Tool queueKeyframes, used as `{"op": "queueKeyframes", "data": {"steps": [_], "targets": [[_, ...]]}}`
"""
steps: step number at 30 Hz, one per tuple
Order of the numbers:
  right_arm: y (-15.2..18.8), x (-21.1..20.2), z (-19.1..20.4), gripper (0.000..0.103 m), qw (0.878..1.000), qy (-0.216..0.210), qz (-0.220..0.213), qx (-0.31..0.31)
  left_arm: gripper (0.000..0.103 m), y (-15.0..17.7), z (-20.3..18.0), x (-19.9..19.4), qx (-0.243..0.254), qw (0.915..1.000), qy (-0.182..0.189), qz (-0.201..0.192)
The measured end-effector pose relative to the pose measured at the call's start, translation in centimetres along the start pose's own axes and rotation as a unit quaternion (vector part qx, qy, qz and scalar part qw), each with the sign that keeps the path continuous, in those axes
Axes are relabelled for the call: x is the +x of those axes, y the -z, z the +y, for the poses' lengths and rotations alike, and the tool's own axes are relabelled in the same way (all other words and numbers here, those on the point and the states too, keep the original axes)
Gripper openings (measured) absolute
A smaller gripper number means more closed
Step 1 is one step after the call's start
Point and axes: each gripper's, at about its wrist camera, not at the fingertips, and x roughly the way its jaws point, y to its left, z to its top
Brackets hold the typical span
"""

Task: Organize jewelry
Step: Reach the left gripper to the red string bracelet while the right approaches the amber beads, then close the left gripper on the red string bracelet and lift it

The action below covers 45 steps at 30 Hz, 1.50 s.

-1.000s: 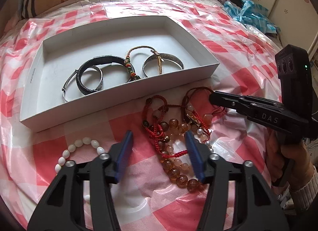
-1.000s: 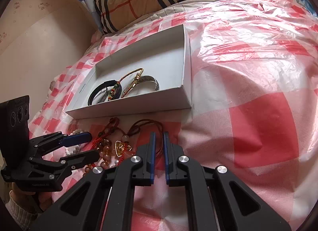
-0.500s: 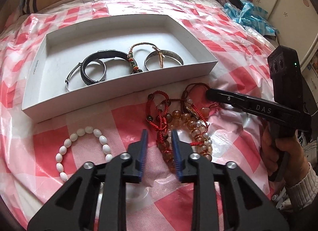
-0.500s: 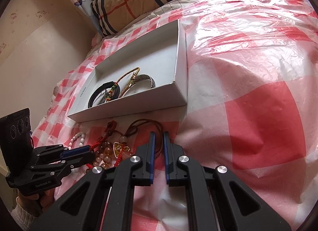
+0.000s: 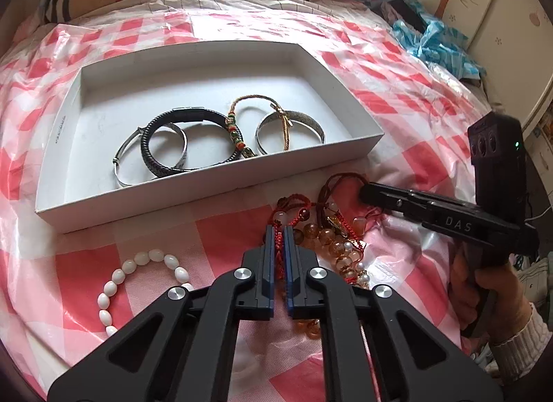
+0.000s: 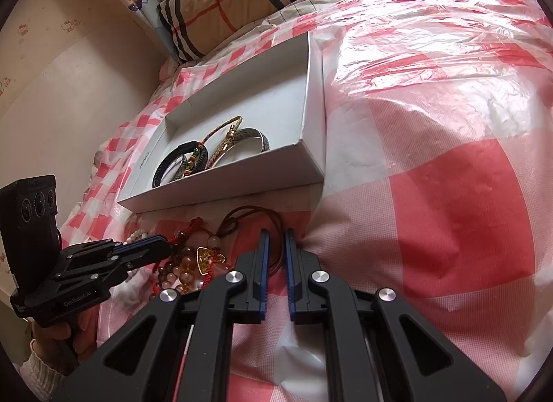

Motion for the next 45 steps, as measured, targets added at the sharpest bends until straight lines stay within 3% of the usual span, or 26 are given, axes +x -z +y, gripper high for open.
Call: {"op": "queueKeyframes", "data": {"steps": [6,11,18,19,20,22,23,32,33,35,39,45], "targets": [[0.0,0.0,0.0,0.009,1.0,0.0,0.0,0.0,0.004,0.4,2.1,-1.7,-0.053,0.9974,0.032,-0.036],[0.0,0.2,0.1,0.012,1.0,-0.003,0.002,0.0,0.005,0.7,3.7,-0.9,-0.098,0.9939,0.049,-0.013],[0.1,0.2,0.2,0.013,1.0,-0.003,0.002,-0.001,0.007,1.1,2.7,-1.0,-0.07,0.9967,0.039,-0.013],[0.0,0.2,0.2,0.013,1.0,-0.003,0.002,-0.001,0.014,1.0,2.3,-1.0,-0.056,0.9977,0.036,-0.011],[0.0,0.2,0.2,0.013,1.0,-0.004,0.002,-0.001,0.029,1.1,1.7,-0.9,-0.042,0.9987,0.028,-0.01],[0.1,0.2,0.3,0.014,1.0,-0.005,0.002,-0.001,0.049,1.2,0.9,-1.2,-0.018,0.9997,0.008,-0.013],[0.1,0.2,0.3,0.015,1.0,-0.006,0.002,-0.001,0.051,1.2,0.6,-1.1,-0.011,0.9999,-0.001,-0.013],[0.1,0.3,0.3,0.016,1.0,-0.006,0.002,-0.001,0.05,0.5,0.9,0.4,-0.02,0.9996,-0.012,0.015],[0.1,0.2,0.3,0.016,1.0,-0.007,0.002,0.0,0.047,0.4,1.1,0.7,-0.027,0.9994,-0.009,0.019],[0.2,0.2,0.3,0.016,1.0,-0.008,0.003,0.001,0.012,0.2,1.5,1.2,-0.04,0.9987,-0.002,0.031],[0.1,0.2,0.3,0.016,1.0,-0.009,0.003,0.001,0.009,0.5,2.2,0.7,-0.059,0.9979,0.015,0.02],[0.1,0.2,0.2,0.016,1.0,-0.009,0.003,0.001,0.009,1.0,3.7,-1.5,-0.099,0.9938,0.041,-0.029]]}}
